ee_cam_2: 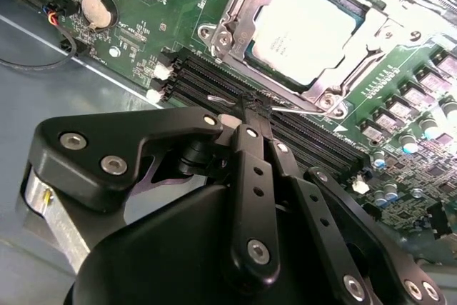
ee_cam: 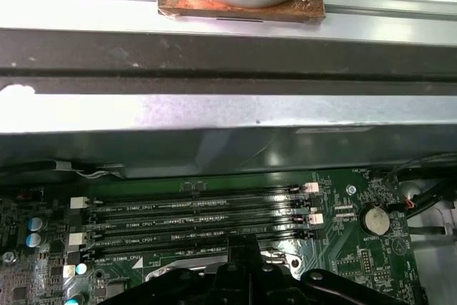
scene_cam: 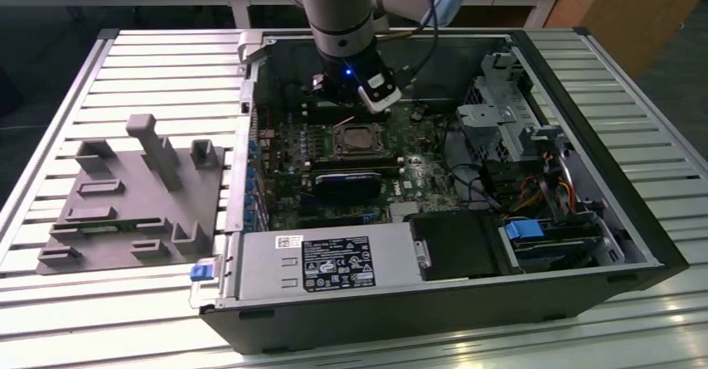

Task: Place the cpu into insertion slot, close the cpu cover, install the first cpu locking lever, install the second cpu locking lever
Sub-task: 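Install the first cpu locking lever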

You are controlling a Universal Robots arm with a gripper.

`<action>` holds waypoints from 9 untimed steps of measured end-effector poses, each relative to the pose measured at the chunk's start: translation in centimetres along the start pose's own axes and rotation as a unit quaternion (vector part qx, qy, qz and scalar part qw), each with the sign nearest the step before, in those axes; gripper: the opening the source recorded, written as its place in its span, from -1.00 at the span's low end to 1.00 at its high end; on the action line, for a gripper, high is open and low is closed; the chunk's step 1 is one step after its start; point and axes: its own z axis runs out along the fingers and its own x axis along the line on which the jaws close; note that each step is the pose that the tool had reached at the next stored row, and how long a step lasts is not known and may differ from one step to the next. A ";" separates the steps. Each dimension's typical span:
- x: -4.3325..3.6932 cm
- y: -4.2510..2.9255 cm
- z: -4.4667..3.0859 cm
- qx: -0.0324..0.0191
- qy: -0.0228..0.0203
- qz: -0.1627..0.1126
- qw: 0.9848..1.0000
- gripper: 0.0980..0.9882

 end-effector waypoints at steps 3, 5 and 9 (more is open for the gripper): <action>0.00 0.02 0.01 0.000 0.000 0.000 1.000 -0.99; 0.00 0.03 0.01 0.000 0.000 0.000 1.000 -0.99; 0.14 -0.01 0.09 0.004 -0.014 -0.003 1.000 -0.99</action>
